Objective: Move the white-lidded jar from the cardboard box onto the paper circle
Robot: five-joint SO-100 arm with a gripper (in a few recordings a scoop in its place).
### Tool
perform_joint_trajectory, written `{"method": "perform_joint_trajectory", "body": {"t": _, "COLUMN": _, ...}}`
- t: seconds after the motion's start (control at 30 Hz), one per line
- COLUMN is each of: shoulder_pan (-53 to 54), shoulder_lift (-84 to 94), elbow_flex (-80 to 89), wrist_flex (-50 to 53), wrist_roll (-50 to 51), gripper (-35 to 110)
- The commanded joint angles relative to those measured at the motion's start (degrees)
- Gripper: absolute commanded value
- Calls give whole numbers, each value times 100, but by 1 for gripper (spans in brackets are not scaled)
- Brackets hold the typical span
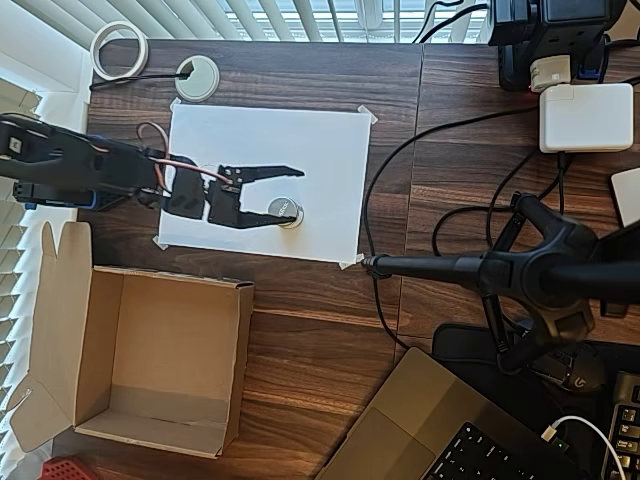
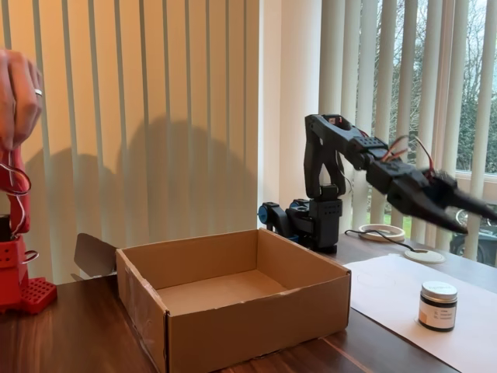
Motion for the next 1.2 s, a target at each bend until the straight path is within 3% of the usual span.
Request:
{"method": "perform_joint_trajectory", "body": {"t": 0.0, "shoulder_pan": 18, "shoulder_lift": 1608, "elbow_flex": 633, "wrist_flex": -193, "wrist_roll": 1723, "gripper": 32}}
{"method": "perform_joint_trajectory", "body": {"t": 0.17, "shoulder_pan": -176, "shoulder_lift": 3489, "elbow_flex": 2101, "wrist_flex": 642, "wrist_roll": 3867, "gripper": 28}}
{"method": "perform_joint_trajectory", "body": {"t": 0.47, "shoulder_pan": -756, "shoulder_lift": 6363, "elbow_flex": 3516, "wrist_flex": 4087, "wrist_roll": 5581, "gripper": 21}}
{"method": "perform_joint_trajectory", "body": {"t": 0.77, "shoulder_pan": -879, "shoulder_lift": 7559, "elbow_flex": 3981, "wrist_flex": 6152, "wrist_roll": 6038, "gripper": 4}}
{"method": "perform_joint_trajectory", "body": {"t": 1.17, "shoulder_pan": -879, "shoulder_lift": 8402, "elbow_flex": 4263, "wrist_flex": 7172, "wrist_roll": 6170, "gripper": 0}}
